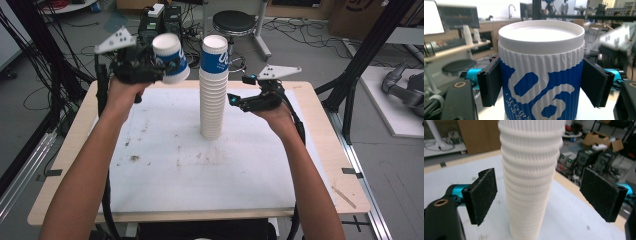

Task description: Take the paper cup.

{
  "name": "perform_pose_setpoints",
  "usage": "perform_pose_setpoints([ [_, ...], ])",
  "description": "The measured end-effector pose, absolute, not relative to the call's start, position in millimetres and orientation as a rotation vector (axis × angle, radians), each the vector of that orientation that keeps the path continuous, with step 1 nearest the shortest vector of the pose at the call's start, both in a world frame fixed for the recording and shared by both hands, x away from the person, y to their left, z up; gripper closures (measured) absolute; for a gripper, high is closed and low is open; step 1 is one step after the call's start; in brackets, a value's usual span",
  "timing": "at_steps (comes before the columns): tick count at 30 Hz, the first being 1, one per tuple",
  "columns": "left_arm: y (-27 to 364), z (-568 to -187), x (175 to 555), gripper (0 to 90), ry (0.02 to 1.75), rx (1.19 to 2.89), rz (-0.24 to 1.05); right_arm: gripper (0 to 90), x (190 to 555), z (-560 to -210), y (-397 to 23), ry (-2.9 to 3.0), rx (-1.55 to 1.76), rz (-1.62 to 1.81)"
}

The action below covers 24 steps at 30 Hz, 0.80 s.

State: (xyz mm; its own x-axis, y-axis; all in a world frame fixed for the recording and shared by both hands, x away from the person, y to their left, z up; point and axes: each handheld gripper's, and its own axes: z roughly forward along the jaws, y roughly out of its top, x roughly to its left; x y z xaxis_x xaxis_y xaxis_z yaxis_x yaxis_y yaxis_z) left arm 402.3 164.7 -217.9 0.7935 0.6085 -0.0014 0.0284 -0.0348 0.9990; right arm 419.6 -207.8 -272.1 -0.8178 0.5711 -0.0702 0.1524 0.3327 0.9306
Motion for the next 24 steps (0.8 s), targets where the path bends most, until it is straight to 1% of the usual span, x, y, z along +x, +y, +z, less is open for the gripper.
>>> perform_pose_setpoints([
  [5,176,-267,390,25.9,0.545,1.594,0.452,14.6,400,-287,-238,2.232,0.689,1.414],
  [9,178,-287,382,25.8,0.549,1.613,0.438,14.6,378,-304,-266,2.224,0.747,1.39],
  [10,178,-291,379,25.8,0.552,1.612,0.432,14.6,378,-304,-266,2.224,0.747,1.39],
  [11,177,-296,376,25.8,0.551,1.614,0.433,14.6,368,-315,-276,2.223,0.759,1.362],
  [12,176,-301,374,25.8,0.551,1.619,0.43,14.6,368,-315,-276,2.223,0.759,1.362],
  [15,173,-314,365,25.8,0.541,1.625,0.423,14.5,352,-336,-292,2.233,0.801,1.318],
  [18,169,-330,357,25.7,0.545,1.624,0.409,14.6,346,-346,-299,2.226,0.83,1.332],
  [20,167,-339,352,25.6,0.549,1.629,0.414,14.5,338,-361,-305,2.209,0.862,1.368],
  [24,163,-359,346,25.6,0.555,1.645,0.387,14.5,334,-373,-304,2.202,0.878,1.391],
])
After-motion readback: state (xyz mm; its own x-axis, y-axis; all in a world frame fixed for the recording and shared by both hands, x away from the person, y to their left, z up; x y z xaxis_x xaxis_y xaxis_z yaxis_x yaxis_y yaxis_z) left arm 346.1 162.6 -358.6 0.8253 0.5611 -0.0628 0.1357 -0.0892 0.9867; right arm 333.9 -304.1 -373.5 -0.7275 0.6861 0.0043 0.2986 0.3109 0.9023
